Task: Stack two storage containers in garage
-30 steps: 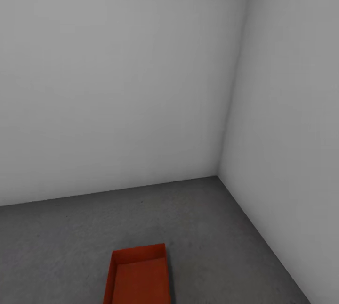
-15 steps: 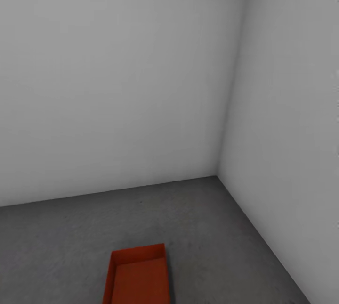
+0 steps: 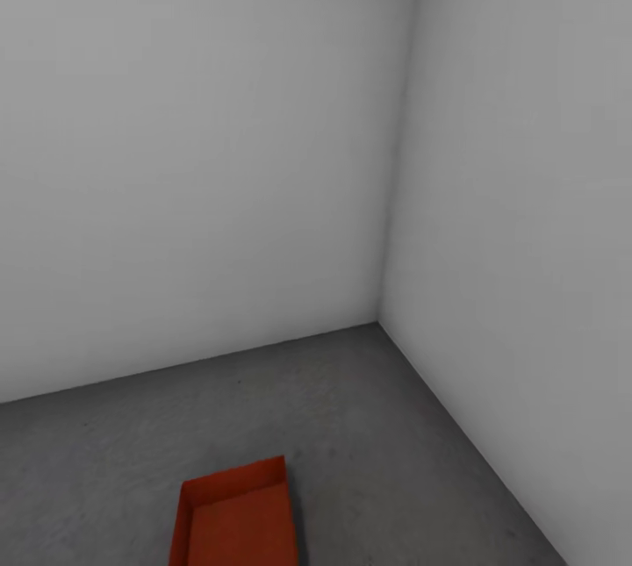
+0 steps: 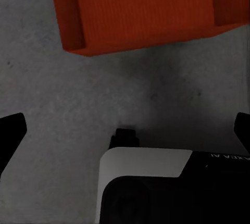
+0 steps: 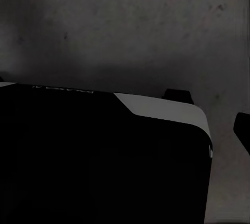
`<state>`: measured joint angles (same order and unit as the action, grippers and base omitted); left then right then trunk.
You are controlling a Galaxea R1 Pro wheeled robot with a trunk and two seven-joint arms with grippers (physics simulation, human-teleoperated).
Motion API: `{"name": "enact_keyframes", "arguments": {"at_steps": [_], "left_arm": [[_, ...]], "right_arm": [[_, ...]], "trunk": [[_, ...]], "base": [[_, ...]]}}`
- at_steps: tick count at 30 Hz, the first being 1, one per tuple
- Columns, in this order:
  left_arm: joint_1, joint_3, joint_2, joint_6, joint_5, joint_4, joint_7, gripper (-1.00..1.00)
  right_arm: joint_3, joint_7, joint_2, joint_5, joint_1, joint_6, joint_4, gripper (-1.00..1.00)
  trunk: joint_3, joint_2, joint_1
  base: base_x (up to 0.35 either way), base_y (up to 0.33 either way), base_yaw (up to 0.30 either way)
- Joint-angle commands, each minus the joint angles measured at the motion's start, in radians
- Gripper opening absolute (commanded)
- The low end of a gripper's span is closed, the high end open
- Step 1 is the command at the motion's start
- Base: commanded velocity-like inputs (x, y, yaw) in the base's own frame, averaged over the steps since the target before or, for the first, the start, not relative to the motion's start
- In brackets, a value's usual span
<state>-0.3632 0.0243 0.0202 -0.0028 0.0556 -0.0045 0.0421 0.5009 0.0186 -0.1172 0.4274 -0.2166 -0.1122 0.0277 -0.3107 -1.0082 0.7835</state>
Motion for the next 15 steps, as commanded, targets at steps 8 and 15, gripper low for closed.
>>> {"name": "enact_keyframes", "arguments": {"at_steps": [8, 15], "left_arm": [[0.0, 0.002, 0.0, 0.0, 0.005, 0.0, 0.001, 1.0], [0.0, 0.002, 0.001, 0.0, 0.006, 0.0, 0.002, 1.0]], "right_arm": [[0.008, 0.001, -0.001, 0.008, -0.001, -0.005, 0.003, 1.0], [0.008, 0.001, -0.001, 0.008, -0.001, -0.004, 0.003, 1.0]], "trunk": [[-0.001, -0.001, 0.0], [-0.001, -0.001, 0.0]], "base": [[0.0, 0.0, -0.245], [0.0, 0.0, -0.245]]}}
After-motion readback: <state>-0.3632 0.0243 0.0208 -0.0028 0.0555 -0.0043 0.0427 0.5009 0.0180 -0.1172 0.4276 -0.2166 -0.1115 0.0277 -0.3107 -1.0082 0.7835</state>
